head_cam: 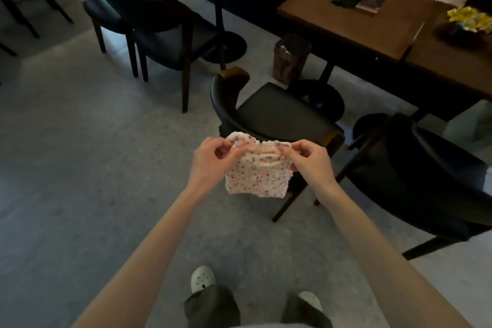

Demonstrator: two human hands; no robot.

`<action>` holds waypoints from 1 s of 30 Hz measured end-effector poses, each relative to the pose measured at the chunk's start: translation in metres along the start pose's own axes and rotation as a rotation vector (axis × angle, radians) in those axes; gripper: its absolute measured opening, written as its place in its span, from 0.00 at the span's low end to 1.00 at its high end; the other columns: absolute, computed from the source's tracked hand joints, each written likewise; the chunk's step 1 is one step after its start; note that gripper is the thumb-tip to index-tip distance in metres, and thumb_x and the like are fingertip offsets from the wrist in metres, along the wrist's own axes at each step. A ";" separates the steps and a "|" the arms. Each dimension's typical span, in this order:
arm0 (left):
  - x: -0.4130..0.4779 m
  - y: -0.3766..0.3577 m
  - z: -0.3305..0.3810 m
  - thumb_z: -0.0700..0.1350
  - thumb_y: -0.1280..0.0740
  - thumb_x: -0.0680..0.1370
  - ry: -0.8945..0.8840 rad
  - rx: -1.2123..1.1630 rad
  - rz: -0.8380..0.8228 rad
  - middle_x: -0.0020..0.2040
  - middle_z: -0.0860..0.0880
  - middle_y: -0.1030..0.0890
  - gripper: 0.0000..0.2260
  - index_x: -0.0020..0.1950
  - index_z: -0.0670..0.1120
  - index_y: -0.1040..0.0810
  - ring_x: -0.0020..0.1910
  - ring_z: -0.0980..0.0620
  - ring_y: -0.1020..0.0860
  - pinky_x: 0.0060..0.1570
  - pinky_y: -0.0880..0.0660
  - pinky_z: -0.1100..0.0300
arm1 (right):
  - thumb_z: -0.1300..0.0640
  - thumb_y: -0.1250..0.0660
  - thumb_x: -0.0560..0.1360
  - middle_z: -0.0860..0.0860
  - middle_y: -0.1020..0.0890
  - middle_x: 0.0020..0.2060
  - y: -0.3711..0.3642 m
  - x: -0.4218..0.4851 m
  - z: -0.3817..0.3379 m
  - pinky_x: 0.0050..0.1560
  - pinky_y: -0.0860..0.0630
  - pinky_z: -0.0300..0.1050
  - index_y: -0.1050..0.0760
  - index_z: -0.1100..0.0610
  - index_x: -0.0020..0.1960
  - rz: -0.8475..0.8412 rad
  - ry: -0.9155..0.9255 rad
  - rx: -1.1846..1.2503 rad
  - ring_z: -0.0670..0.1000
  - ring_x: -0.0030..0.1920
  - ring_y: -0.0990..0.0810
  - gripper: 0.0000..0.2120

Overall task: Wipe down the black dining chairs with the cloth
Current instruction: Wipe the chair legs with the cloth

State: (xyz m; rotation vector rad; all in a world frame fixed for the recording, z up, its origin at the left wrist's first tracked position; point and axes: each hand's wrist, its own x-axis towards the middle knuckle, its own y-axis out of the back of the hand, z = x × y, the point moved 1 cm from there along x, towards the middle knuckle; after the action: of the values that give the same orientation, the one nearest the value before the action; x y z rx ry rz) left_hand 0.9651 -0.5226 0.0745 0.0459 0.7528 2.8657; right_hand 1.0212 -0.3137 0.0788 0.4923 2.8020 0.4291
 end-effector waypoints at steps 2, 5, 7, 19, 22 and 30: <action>0.022 0.036 -0.008 0.55 0.27 0.71 -0.015 0.009 -0.018 0.45 0.53 0.26 0.10 0.41 0.50 0.22 0.41 0.58 0.25 0.41 0.28 0.69 | 0.44 0.28 0.72 0.51 0.17 0.39 -0.033 0.008 -0.021 0.49 0.20 0.55 0.19 0.53 0.41 0.022 0.001 0.027 0.52 0.44 0.19 0.12; 0.054 0.081 -0.018 0.53 0.26 0.71 -0.067 -0.003 -0.044 0.52 0.53 0.26 0.10 0.41 0.48 0.21 0.49 0.58 0.24 0.46 0.24 0.66 | 0.47 0.28 0.73 0.50 0.18 0.39 -0.076 0.020 -0.049 0.48 0.20 0.51 0.20 0.52 0.41 0.046 0.003 0.060 0.48 0.43 0.19 0.09; 0.076 0.102 -0.023 0.52 0.27 0.72 -0.098 -0.010 -0.068 0.55 0.55 0.24 0.08 0.40 0.49 0.22 0.53 0.59 0.24 0.47 0.23 0.64 | 0.48 0.28 0.73 0.48 0.18 0.38 -0.098 0.033 -0.064 0.47 0.20 0.48 0.20 0.52 0.41 0.064 0.003 0.073 0.46 0.42 0.20 0.08; 0.266 0.140 -0.036 0.54 0.27 0.72 -0.159 0.041 -0.173 0.39 0.51 0.22 0.11 0.40 0.49 0.24 0.40 0.56 0.25 0.38 0.30 0.65 | 0.48 0.29 0.74 0.49 0.17 0.40 -0.158 0.183 -0.111 0.47 0.20 0.46 0.19 0.52 0.42 0.189 -0.045 0.079 0.47 0.44 0.19 0.09; 0.328 0.136 -0.029 0.53 0.27 0.73 -0.189 0.071 -0.222 0.36 0.53 0.23 0.10 0.39 0.49 0.24 0.35 0.60 0.26 0.35 0.30 0.69 | 0.47 0.29 0.74 0.49 0.17 0.40 -0.162 0.233 -0.117 0.43 0.22 0.42 0.19 0.53 0.43 0.231 -0.080 0.102 0.48 0.44 0.19 0.10; 0.452 0.117 -0.028 0.49 0.27 0.73 -0.163 0.156 -0.384 0.34 0.55 0.25 0.09 0.39 0.48 0.25 0.33 0.59 0.28 0.32 0.33 0.68 | 0.48 0.29 0.74 0.51 0.17 0.41 -0.167 0.333 -0.136 0.40 0.27 0.38 0.18 0.56 0.45 0.269 -0.231 0.099 0.47 0.43 0.20 0.11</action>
State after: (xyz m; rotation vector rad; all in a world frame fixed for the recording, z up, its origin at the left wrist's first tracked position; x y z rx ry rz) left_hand 0.4987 -0.5554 0.1006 0.1379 0.8463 2.4056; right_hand 0.6297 -0.3749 0.0806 0.8875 2.5505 0.2663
